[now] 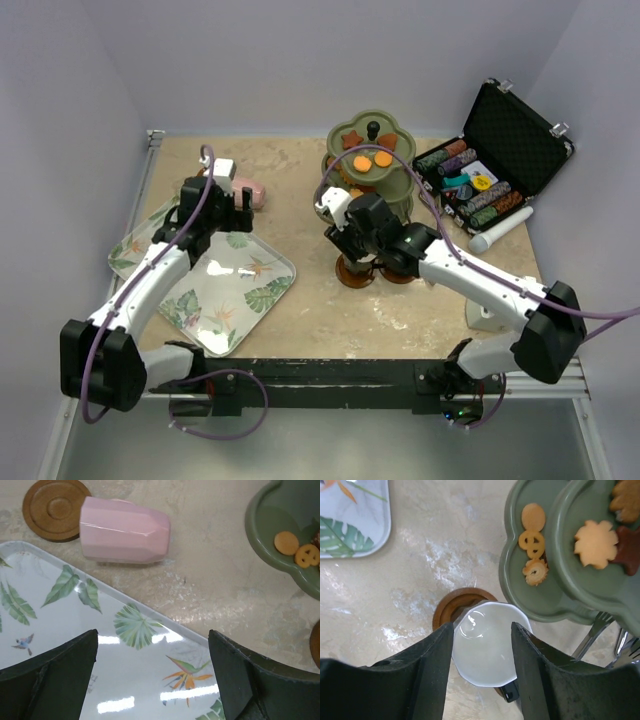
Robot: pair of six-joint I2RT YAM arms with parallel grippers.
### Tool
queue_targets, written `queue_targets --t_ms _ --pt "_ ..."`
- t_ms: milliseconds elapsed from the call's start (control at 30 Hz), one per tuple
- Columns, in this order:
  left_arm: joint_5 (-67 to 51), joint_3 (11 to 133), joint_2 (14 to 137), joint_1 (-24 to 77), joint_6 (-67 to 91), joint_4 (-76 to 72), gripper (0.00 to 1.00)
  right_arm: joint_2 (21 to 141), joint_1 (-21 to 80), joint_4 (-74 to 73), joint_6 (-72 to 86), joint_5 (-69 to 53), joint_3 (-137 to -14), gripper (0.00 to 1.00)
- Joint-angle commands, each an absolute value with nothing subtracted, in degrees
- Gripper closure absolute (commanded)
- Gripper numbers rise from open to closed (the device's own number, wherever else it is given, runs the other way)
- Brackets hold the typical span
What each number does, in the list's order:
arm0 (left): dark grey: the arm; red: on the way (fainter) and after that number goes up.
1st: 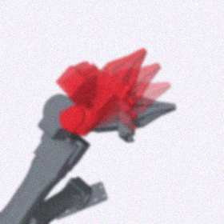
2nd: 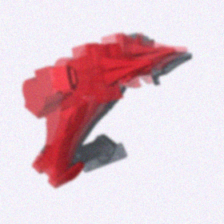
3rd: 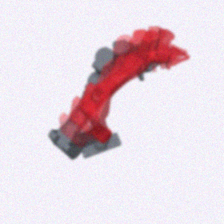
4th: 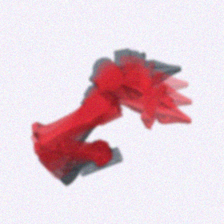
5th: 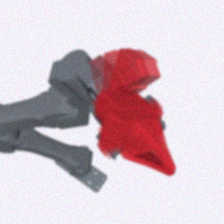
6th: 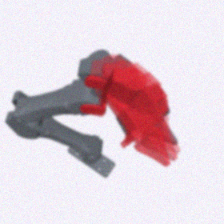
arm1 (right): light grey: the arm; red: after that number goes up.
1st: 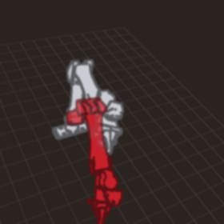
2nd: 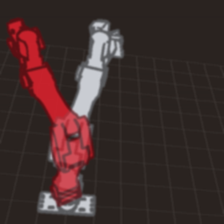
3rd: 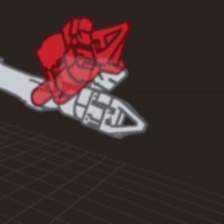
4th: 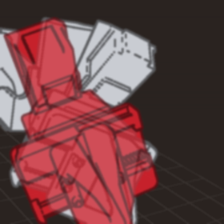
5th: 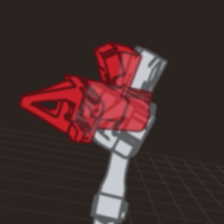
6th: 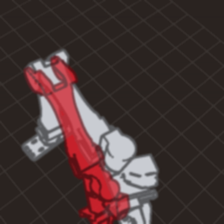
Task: Serve the afternoon tea
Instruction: Place the cup on the coaster, then adjust the cup at the center of the board.
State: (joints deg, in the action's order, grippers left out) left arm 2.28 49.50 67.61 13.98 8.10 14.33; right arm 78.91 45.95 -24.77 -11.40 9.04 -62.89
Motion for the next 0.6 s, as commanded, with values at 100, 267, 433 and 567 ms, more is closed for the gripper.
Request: queue_targets --t_ms 100,267,433,567 --pt "1.67 61.86 77.24 7.04 11.78 10.64 0.05 72.43 45.62 -17.06 -9.23 10.11 -66.8 0.47" --pt "-1.74 68.89 87.78 3.7 10.11 9.41 0.08 67.77 45.62 -12.75 -9.75 8.62 -66.27 0.47" --pt "-11.15 74.44 97.46 0.0 10.28 10.55 0.09 64.78 45.62 -11.16 -11.69 8.35 -64.69 0.46" --pt "-16.07 76.28 101.85 -2.55 9.85 10.11 0.1 64.95 45.7 -10.64 -13.09 7.56 -63.46 0.46"
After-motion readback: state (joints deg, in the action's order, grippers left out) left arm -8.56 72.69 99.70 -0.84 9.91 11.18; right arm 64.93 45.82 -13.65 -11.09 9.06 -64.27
